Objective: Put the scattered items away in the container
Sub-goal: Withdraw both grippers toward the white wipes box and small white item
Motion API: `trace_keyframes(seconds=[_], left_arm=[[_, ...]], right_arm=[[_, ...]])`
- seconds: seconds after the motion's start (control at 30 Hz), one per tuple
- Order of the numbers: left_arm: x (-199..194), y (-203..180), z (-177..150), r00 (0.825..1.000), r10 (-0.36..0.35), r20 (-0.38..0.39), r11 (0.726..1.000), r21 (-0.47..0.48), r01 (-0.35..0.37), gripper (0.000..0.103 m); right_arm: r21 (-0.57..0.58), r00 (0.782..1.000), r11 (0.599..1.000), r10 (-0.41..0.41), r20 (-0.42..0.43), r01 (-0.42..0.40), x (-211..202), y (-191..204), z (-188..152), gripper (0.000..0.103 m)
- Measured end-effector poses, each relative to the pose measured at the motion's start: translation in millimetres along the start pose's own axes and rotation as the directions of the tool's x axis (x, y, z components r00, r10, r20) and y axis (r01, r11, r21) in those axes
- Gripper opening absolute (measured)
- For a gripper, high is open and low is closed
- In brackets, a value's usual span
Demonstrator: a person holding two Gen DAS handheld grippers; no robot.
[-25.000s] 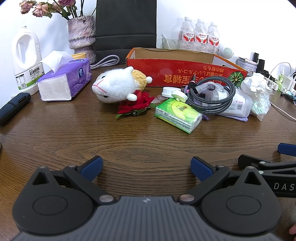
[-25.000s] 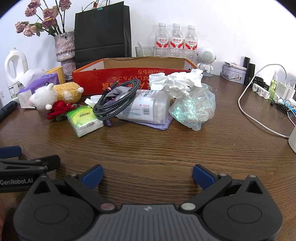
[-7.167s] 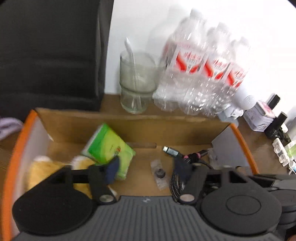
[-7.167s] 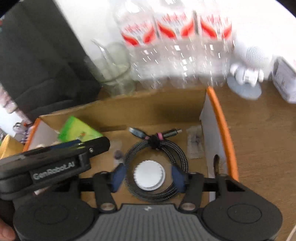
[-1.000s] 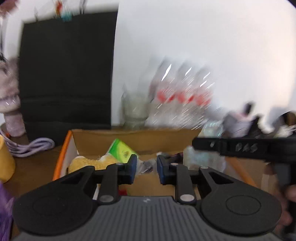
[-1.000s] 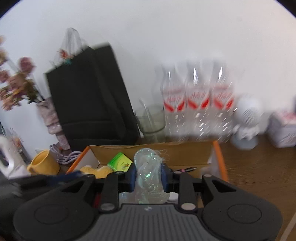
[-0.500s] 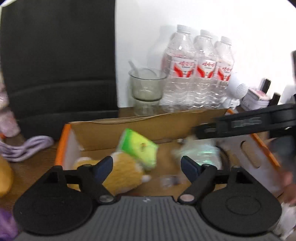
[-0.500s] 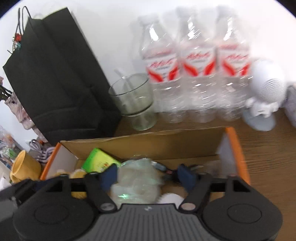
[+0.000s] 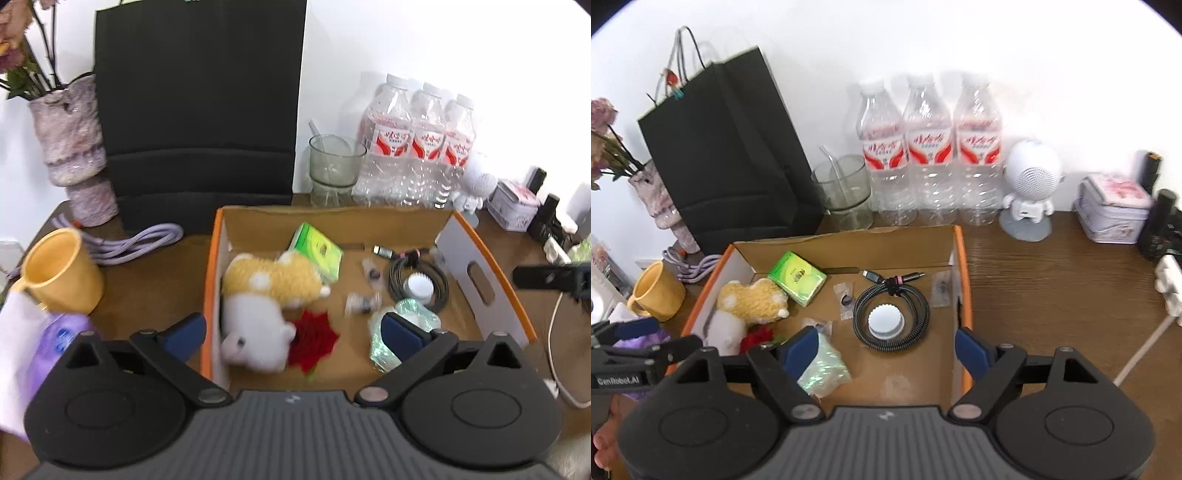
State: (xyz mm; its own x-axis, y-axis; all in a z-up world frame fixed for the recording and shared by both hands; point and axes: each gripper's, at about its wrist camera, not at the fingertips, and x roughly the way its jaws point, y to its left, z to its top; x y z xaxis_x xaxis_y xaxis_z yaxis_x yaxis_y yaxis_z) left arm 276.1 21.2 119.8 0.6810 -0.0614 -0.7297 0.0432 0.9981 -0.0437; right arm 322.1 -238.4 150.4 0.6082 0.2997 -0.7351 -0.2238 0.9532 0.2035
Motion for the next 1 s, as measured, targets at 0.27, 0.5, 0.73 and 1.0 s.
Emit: trace_keyframes(seconds=[0.27, 0.5, 0.73, 1.0], left_arm=[[-74.0, -15.5, -47.7, 0.972, 0.071, 0.223, 0.997, 0.015, -0.076, 0.103], [-144.9, -39.2, -147.2, 0.786, 0.078, 0.613, 0.99, 0.043, -0.132, 0.103], [-188.2, -42.3, -268.8, 0.82, 0.062, 0.57, 0.996, 0.017, -0.087, 0.103], [-195.8, -23.7, -347.0, 0.888, 0.092, 0.451, 0.996, -0.026, -0.09, 0.103]], right_arm=[[-0.042, 0.995, 0.999, 0.02, 0.095, -0.016, -61.4, 17.6, -50.1, 0.083], [-0.151, 0.863, 0.988, 0.092, 0.497, -0.018, -124.4, 38.2, -155.0, 0.089], [-0.105, 0.812, 0.994, 0.068, 0.58, -0.008, -170.2, 44.6, -286.7, 0.095], [-0.131, 0.864, 0.991, 0.057, 0.5, 0.01, -168.6, 46.9, -368.6, 0.096]])
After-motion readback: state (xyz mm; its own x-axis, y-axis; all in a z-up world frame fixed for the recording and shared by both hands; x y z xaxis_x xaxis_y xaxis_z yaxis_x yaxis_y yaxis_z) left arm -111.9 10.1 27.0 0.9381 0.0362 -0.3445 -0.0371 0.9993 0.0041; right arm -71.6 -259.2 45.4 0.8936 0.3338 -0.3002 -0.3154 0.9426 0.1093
